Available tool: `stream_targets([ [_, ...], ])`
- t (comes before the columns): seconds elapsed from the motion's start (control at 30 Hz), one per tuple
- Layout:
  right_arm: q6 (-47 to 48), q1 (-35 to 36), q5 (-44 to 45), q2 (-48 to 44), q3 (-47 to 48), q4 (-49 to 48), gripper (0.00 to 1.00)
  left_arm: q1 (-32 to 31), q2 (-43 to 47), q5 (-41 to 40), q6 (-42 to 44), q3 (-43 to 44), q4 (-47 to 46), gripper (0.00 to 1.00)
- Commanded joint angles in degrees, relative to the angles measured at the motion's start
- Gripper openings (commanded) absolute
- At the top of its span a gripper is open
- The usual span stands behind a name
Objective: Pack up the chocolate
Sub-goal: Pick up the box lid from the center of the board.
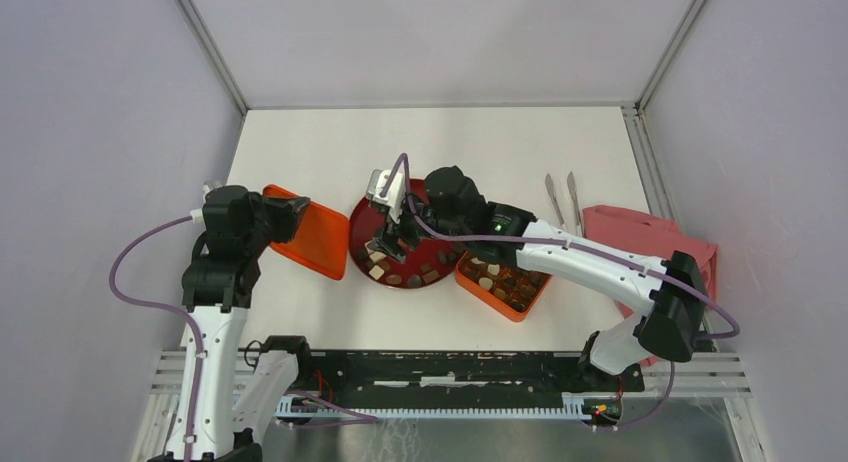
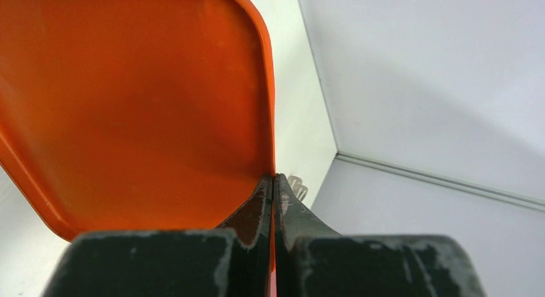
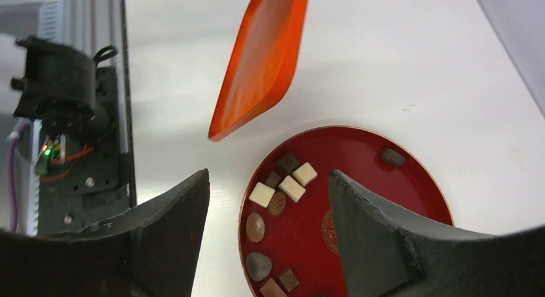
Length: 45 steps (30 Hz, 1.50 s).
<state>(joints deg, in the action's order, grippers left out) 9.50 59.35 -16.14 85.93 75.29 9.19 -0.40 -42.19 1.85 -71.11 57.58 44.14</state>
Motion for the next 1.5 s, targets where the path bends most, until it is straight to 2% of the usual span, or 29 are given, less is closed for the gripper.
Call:
stream_targets([
  [0.0, -6.21, 1.58, 10.27, 2.71, 4.08, -5.06, 0.73, -0.50, -0.02, 0.91, -6.68, 2.94, -5.60, 0.02],
  [0.2, -11.15, 3.87, 14.38, 6.78, 7.33, -6.54, 0.73, -2.90, -0.89, 0.26, -8.51, 3.36, -7.47, 0.02],
  [0.37, -11.97, 4.66, 15.79, 12.58, 14.43, -3.66, 0.71, -9.59, -1.91, -5.14, -10.88, 3.37, -9.12, 0.02],
  [0.57, -13.58, 4.81, 21.77, 14.36, 16.23, -2.09, 0.47, -21.16, -4.03, -15.02, -13.75, 5.15, -10.23, 0.02],
  [0.63, -13.18, 4.71, 22.91, 12.08, 13.04, -3.56, 0.37, -22.38, -4.40, -15.95, -14.07, 5.44, -10.87, 0.02],
  [0.8, -11.34, 3.73, 21.07, 6.64, 6.92, -5.84, 0.04, -23.26, -5.07, -15.37, -15.01, 4.27, -12.72, 0.02],
  [0.83, -11.19, 3.18, 20.07, 5.83, 6.04, -6.14, 0.00, -23.24, -5.20, -15.05, -15.02, 4.02, -13.02, 0.02],
  [0.9, -11.31, 1.77, 16.55, 4.33, 5.03, -6.15, 0.00, -23.37, -5.56, -13.86, -14.87, 3.86, -13.83, 0.02],
  [0.93, -11.41, 0.75, 14.62, 3.70, 4.68, -5.96, 0.00, -23.33, -5.75, -12.94, -14.58, 3.85, -14.35, 0.07],
  [0.97, -11.71, -0.12, 12.35, 2.98, 4.30, -6.08, 0.00, -23.39, -6.15, -11.93, -13.84, 3.92, -15.06, 0.18],
  [1.03, -11.54, -2.48, 6.06, 1.63, 3.20, -6.96, 0.00, -23.39, -6.57, -10.40, -11.67, 4.75, -16.03, 0.47],
  [1.1, -10.53, -4.35, 1.05, -0.07, 1.56, -7.87, 0.00, -23.33, -6.80, -9.08, -9.07, 5.63, -16.07, 0.80],
  [1.13, -10.02, -5.17, -0.61, -0.84, 0.60, -8.35, 0.00, -23.33, -6.77, -8.64, -8.10, 6.18, -15.57, 0.93],
  [1.17, -9.94, -6.43, -2.69, -1.94, -0.73, -8.75, 0.00, -23.33, -6.68, -8.39, -6.88, 6.75, -15.22, 0.99],
  [1.27, -6.16, -10.28, -9.06, -5.25, -4.56, -10.17, 0.00, -23.36, -6.32, -6.44, -1.44, 8.47, -15.25, 1.00],
  [1.33, -2.52, -14.20, -16.62, -8.23, -6.78, -10.77, 0.00, -23.33, -5.49, -3.28, 4.06, 8.58, -17.67, 1.00],
  [1.4, 2.75, -19.21, -24.85, -12.08, -8.64, -10.08, 0.00, -23.37, -3.50, 1.97, 9.15, 6.89, -21.52, 1.00],
  [1.47, 9.93, -23.32, -28.55, -15.86, -9.89, -5.72, 0.00, -23.34, -0.70, 5.84, 11.74, 2.84, -25.23, 1.00],
])
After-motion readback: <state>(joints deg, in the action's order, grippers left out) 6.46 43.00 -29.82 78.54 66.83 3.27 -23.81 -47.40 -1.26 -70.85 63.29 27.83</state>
